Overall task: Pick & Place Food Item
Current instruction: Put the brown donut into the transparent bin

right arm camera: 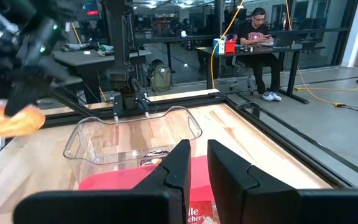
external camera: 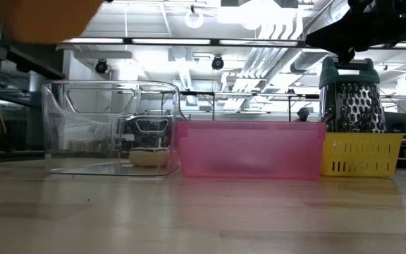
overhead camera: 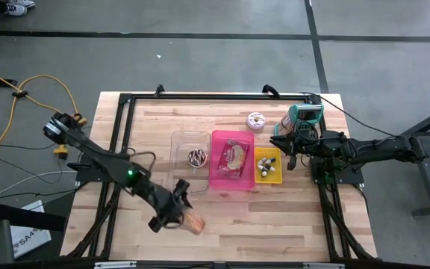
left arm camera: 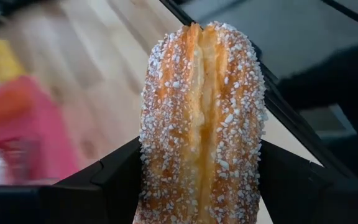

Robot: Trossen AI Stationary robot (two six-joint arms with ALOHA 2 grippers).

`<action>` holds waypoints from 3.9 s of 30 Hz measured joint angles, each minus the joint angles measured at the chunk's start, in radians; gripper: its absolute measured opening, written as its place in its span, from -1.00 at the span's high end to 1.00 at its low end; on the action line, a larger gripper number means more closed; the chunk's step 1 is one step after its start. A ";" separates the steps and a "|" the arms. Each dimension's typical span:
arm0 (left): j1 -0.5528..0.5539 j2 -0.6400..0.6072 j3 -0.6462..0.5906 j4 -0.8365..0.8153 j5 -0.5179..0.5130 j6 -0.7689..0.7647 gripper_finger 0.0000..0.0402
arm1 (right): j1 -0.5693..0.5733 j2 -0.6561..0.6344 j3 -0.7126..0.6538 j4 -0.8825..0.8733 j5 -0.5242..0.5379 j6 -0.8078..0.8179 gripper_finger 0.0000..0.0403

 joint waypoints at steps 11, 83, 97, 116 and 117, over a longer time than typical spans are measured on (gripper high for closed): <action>0.034 -0.070 0.002 -0.061 -0.044 -0.004 -0.30 | 0.000 0.000 0.000 0.000 0.000 0.000 0.78; 0.569 0.050 -0.142 -0.166 0.334 0.132 -0.31 | 0.000 0.000 0.000 -0.026 0.000 0.000 0.78; 0.570 0.050 -0.142 -0.167 0.349 0.146 -0.52 | 0.000 0.000 0.000 -0.030 0.000 0.000 0.78; 0.585 0.056 -0.142 -0.152 0.379 0.152 -0.52 | 0.000 0.000 0.000 -0.031 0.000 0.000 0.78; 0.585 0.056 -0.142 -0.151 0.378 0.155 -0.52 | 0.000 0.000 0.000 -0.032 0.000 0.000 0.78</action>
